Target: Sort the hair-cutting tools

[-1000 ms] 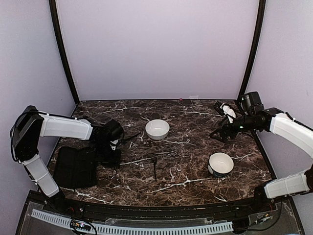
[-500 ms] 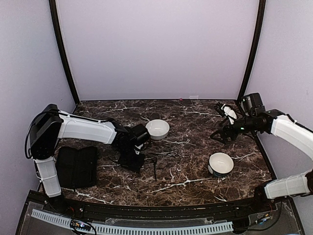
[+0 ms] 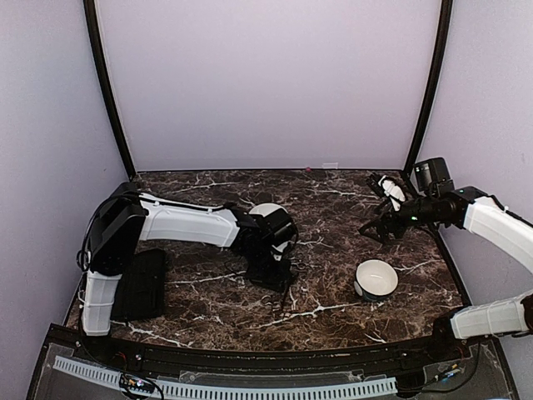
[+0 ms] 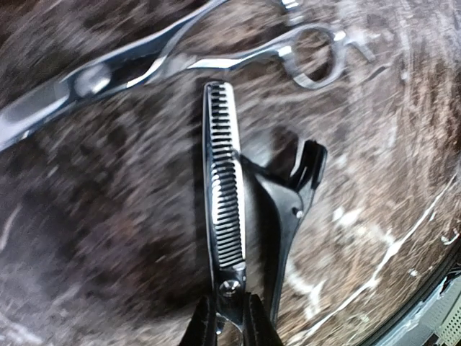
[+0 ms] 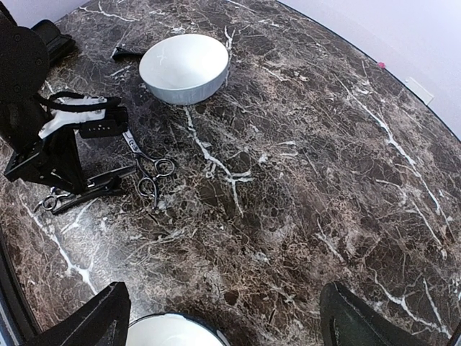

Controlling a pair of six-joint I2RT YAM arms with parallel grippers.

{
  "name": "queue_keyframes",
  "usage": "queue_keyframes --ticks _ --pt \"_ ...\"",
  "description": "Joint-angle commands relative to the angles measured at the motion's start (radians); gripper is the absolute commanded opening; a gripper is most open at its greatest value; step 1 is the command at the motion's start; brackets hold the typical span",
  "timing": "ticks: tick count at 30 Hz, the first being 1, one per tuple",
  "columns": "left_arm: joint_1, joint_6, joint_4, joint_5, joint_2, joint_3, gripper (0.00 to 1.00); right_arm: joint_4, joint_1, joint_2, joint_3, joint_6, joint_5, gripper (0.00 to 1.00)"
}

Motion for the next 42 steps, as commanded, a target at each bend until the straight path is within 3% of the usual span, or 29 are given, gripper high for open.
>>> queue_keyframes --ticks 1,5,11,14,20,26,32,42 --pt "-0.02 0.034 0.035 0.052 0.051 0.056 0.02 0.013 0.009 -0.013 -0.007 -0.007 0.017 0.91" --pt "-0.025 0.101 -0.069 0.008 0.038 0.112 0.12 0.014 0.009 -0.012 -0.003 -0.007 0.03 0.92" --pt "-0.002 0.101 -0.325 -0.355 -0.169 0.025 0.34 0.028 0.008 -0.034 -0.02 -0.006 0.019 0.92" --pt "0.079 0.056 -0.388 -0.424 -0.271 -0.104 0.38 0.043 0.009 -0.037 -0.034 -0.004 0.015 0.92" --pt "0.31 0.037 -0.344 -0.462 -0.456 -0.342 0.47 0.06 0.008 -0.047 -0.048 -0.002 0.003 0.92" --pt "0.47 0.116 -0.3 -0.454 -0.43 -0.352 0.48 0.054 0.009 -0.052 -0.047 0.002 0.006 0.92" --pt "0.546 0.148 -0.274 -0.46 -0.386 -0.352 0.46 0.062 0.007 -0.093 -0.083 0.0 0.028 0.93" --pt "0.582 0.193 -0.206 -0.363 -0.352 -0.398 0.26 0.079 0.008 -0.066 -0.093 -0.003 0.034 0.93"
